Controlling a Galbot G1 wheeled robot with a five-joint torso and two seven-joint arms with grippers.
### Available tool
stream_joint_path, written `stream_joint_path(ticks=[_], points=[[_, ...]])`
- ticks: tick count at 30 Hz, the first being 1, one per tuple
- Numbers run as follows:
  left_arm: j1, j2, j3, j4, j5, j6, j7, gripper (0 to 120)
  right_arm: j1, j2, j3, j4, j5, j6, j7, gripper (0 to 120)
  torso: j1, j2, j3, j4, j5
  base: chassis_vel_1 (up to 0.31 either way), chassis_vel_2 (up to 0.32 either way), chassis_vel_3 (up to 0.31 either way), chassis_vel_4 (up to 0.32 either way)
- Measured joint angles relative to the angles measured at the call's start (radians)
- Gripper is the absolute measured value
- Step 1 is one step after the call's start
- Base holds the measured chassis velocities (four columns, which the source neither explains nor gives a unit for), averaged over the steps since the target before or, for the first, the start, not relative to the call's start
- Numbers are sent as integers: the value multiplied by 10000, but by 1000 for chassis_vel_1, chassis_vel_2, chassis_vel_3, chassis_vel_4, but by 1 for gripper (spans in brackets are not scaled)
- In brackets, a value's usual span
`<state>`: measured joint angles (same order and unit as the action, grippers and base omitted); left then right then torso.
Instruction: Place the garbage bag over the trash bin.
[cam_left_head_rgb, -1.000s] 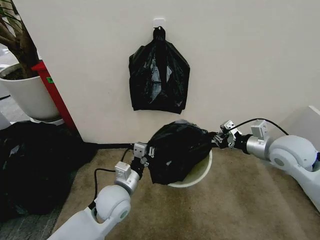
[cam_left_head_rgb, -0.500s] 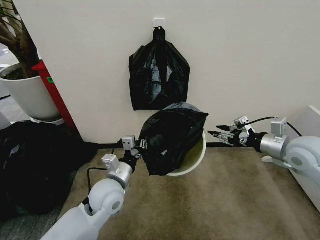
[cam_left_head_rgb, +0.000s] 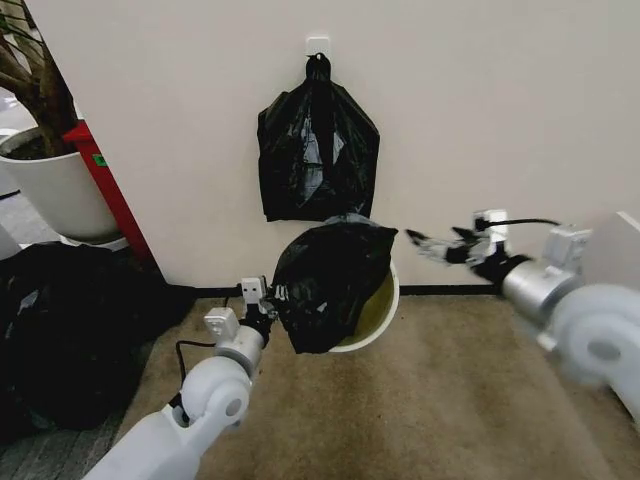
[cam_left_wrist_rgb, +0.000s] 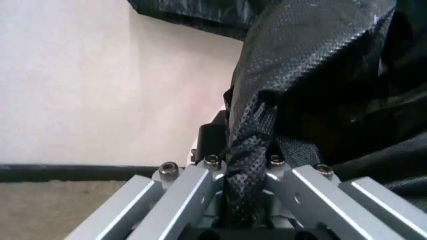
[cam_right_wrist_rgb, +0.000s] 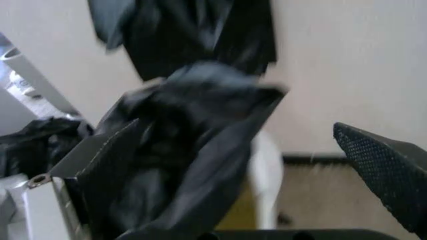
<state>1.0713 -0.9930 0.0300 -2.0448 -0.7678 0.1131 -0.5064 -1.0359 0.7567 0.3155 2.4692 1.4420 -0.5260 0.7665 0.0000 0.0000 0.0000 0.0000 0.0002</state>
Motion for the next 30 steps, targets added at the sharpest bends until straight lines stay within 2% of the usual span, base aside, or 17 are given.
stream_joint_path(ticks=[2, 7, 8, 12, 14, 27, 30], points=[[-23, -4, 84, 52, 184, -60, -36, 1, -6, 151, -212, 66, -60, 34, 210, 100, -1, 0, 0, -2, 1, 0, 0, 0, 0], [-273, -376, 788, 753, 1969, -721, -456, 1, 155, 1600, -2363, 35, -284, 738, 2135, 100, 0, 0, 0, 1, -5, 0, 0, 0, 0], [-273, -376, 788, 753, 1969, -721, -456, 1, 155, 1600, -2363, 35, -284, 738, 2135, 100, 0, 0, 0, 1, -5, 0, 0, 0, 0], [-387, -692, 1062, 1230, 3068, -1206, -622, 1, 240, 2696, -3204, -362, -329, 1312, 2882, 100, 0, 0, 0, 0, -4, 0, 0, 0, 0], [-395, -782, 1103, 1332, 3273, -1282, -671, 1, 266, 2925, -3364, -435, -380, 1345, 2913, 100, 0, 0, 0, 0, -3, 0, 0, 0, 0], [-461, -1189, 1103, 1277, 3275, -1153, -771, 1, 71, 3128, -3614, -759, -917, 1236, 2791, 100, 0, 0, 0, -1, -2, 0, 0, 0, 0], [-441, -1189, 1102, 1231, 3179, -1094, -769, 1, 100, 3105, -3609, -860, -950, 1163, 2729, 87, 0, 0, 0, 0, -2, 0, 0, 0, 0]])
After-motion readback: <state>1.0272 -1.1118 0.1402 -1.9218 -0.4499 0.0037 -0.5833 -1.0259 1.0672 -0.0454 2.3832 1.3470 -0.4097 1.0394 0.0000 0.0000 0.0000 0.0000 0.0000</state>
